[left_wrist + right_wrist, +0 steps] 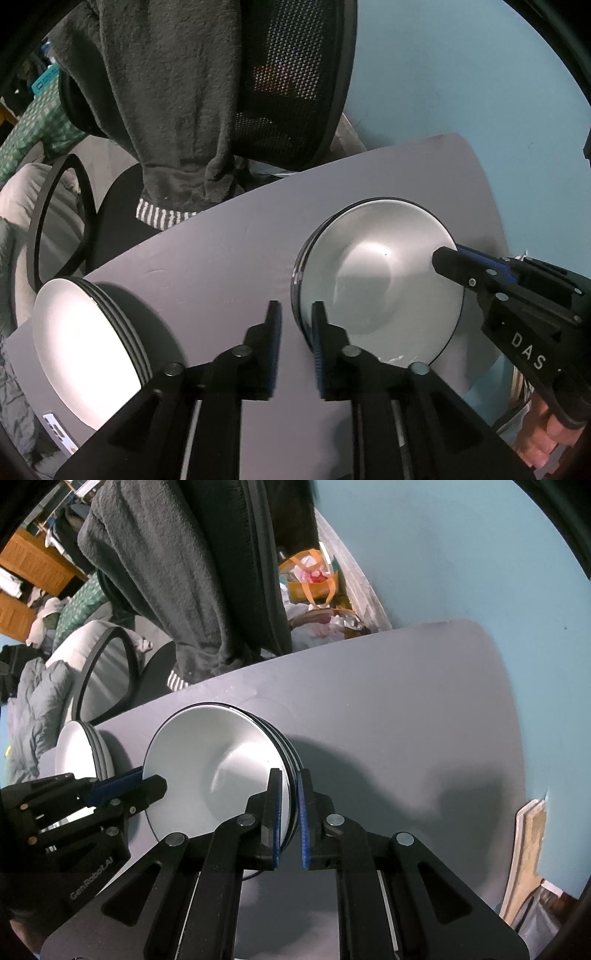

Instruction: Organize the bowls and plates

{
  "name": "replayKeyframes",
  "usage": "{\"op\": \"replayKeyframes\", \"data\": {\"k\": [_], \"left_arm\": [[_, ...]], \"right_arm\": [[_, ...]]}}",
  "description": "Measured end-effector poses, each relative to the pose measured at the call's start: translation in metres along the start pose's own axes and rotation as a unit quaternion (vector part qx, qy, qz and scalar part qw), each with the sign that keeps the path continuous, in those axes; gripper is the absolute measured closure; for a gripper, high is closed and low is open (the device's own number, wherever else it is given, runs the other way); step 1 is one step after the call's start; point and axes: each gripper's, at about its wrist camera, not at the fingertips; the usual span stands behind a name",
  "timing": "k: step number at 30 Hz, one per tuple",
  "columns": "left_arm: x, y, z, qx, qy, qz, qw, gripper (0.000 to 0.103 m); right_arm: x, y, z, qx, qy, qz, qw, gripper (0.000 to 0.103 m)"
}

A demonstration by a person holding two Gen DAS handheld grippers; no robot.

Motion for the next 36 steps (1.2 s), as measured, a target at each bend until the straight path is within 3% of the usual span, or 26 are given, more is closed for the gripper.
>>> {"op": "replayKeyframes", "data": {"k": [4,5,7,12,15,21,29,33,36], "left_arm": [[0.006,-0.001,0.006,0.01,-0.004,-0.013,0.9999,0.078],[0.009,-0.002,0.007,0.013,-0.006,-0.018,0.9998,0.078],[0.014,-0.004,0.007,0.013,-0.006,-0.025,0.9996,0.077],[0.034,-0.016,0.003,-0.001,-0.009,-0.059,0.9982,0.06],[0.047,-0.024,0.002,-0.009,-0.006,-0.085,0.9963,0.058],[0.072,-0.045,0.002,-0.011,-0.011,-0.119,0.9928,0.052],[0.095,-0.07,0.007,-0.002,-0.024,-0.141,0.9897,0.052],[0.102,-0.081,0.011,-0.001,-0.026,-0.148,0.9887,0.042],[0.108,-0.091,0.013,0.0,-0.021,-0.158,0.9872,0.042]], "right_arm": [[0.003,0.0,0.002,0.004,-0.006,-0.003,1.0,0.093],[0.005,-0.001,0.004,0.008,-0.013,-0.004,1.0,0.09],[0.008,-0.001,0.006,0.011,-0.019,-0.008,1.0,0.073],[0.022,-0.007,0.011,0.019,-0.035,-0.027,0.999,0.067],[0.031,-0.009,0.014,0.022,-0.036,-0.036,0.998,0.058],[0.049,-0.02,0.023,0.032,-0.039,-0.054,0.997,0.05],[0.067,-0.037,0.032,0.038,-0.037,-0.078,0.996,0.048],[0.074,-0.047,0.036,0.037,-0.034,-0.088,0.995,0.04],[0.076,-0.055,0.04,0.039,-0.033,-0.094,0.994,0.038]]}}
Point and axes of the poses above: each gripper's, at about its wrist camera, not at the fingertips, and x roughly against the way its jaws point, z to its left, y to its top, and after that the axes turned 8 degrees about z, right-handed
